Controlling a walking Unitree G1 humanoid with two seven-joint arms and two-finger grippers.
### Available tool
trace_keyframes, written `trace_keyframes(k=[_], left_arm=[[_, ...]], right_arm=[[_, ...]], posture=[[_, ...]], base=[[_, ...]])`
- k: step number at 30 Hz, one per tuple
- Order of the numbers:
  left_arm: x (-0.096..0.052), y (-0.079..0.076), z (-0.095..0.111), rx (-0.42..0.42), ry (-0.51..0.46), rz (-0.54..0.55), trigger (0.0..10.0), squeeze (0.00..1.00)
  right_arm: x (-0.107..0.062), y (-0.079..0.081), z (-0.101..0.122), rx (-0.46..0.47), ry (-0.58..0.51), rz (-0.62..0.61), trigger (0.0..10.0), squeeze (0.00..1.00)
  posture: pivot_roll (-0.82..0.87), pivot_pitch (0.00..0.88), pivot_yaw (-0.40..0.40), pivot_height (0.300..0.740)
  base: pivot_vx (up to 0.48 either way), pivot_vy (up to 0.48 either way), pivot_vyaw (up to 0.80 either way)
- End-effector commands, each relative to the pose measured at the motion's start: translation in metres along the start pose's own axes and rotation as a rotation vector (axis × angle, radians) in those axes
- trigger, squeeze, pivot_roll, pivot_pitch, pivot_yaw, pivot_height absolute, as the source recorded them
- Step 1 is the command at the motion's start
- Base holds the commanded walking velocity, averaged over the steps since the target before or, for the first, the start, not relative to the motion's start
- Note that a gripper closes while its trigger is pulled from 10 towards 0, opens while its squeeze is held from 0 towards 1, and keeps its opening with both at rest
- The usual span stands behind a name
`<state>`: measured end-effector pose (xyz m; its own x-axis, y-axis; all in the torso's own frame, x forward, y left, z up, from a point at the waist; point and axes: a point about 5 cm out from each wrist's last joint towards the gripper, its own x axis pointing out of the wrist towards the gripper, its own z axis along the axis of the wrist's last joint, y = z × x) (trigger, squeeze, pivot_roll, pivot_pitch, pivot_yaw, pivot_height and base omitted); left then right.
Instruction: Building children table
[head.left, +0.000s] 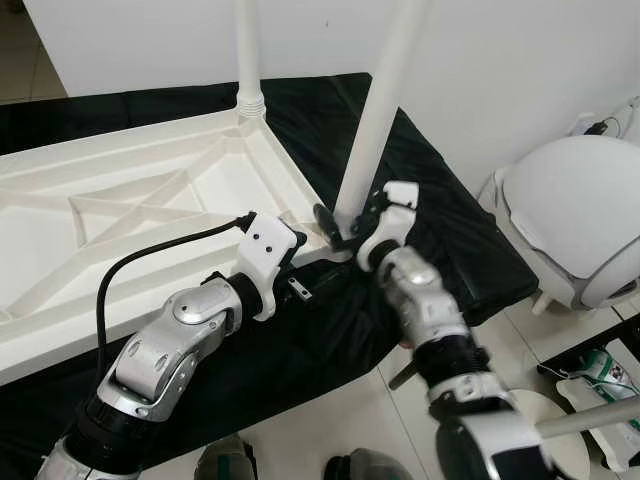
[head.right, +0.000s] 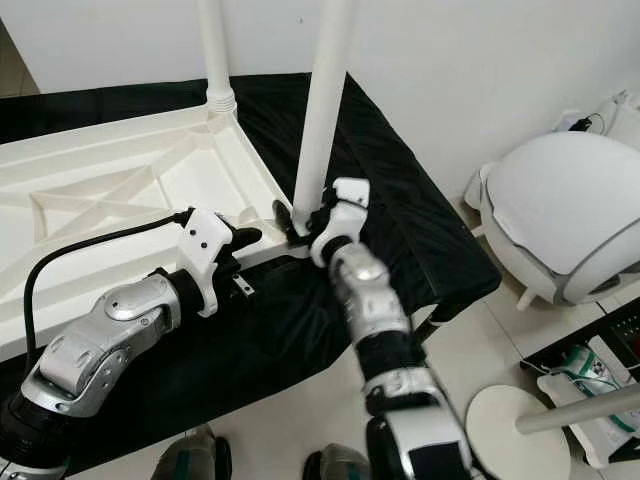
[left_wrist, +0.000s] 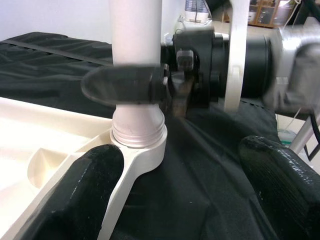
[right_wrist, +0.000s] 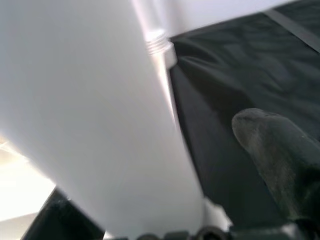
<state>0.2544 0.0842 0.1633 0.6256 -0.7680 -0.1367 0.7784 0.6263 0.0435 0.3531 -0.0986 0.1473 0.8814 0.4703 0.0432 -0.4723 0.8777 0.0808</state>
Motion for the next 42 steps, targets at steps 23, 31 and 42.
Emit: trace_keyframes(k=[23, 31, 42], left_arm=[[-0.004, 0.002, 0.005, 0.021, 0.005, -0.061, 10.0, 0.00], [-0.005, 0.003, 0.006, 0.029, 0.008, -0.059, 10.0, 0.00], [-0.004, 0.001, 0.006, 0.025, 0.005, -0.069, 10.0, 0.00]], right_arm=[[0.014, -0.012, -0.007, -0.159, 0.150, 0.373, 10.0, 0.00], [0.013, -0.014, -0.010, -0.169, 0.167, 0.392, 0.0, 0.00], [0.001, -0.029, -0.018, -0.166, 0.176, 0.363, 1.9, 0.00]], posture=[[0.05, 0.000, -0.039, 0.740], [0.05, 0.000, -0.034, 0.740], [0.03, 0.000, -0.038, 0.740]], base=[[0.000, 0.000, 0.00], [0.000, 0.000, 0.00], [0.000, 0.000, 0.00]])
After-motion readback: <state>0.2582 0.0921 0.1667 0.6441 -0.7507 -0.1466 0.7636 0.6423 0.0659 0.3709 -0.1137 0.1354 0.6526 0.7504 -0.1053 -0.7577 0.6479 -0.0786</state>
